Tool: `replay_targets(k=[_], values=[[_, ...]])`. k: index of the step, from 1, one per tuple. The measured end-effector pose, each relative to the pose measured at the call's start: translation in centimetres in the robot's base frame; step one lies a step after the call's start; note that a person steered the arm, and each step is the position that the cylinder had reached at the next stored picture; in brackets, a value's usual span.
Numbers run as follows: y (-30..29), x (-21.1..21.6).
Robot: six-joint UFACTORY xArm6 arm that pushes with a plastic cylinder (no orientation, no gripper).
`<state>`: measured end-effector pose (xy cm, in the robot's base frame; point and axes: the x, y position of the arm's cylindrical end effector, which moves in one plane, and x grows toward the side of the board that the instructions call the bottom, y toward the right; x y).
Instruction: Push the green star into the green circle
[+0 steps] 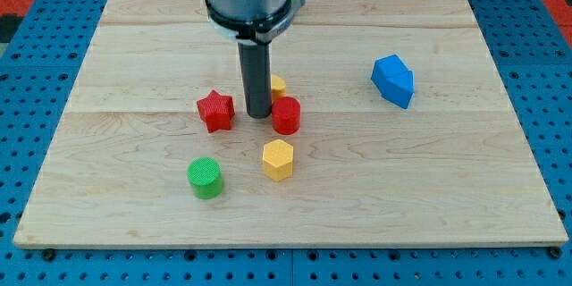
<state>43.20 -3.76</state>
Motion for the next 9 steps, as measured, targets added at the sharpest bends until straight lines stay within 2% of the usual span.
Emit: replay_targets(k=[2, 3, 4, 5, 6, 7, 8, 9], values=[[1.5, -13.1], [7.5, -18.2], [10.7, -21.2], [7.1, -22.3], [0.7, -20.2], [-2.7, -16.6], [-8.1, -16.2], [-9.4, -13.3]])
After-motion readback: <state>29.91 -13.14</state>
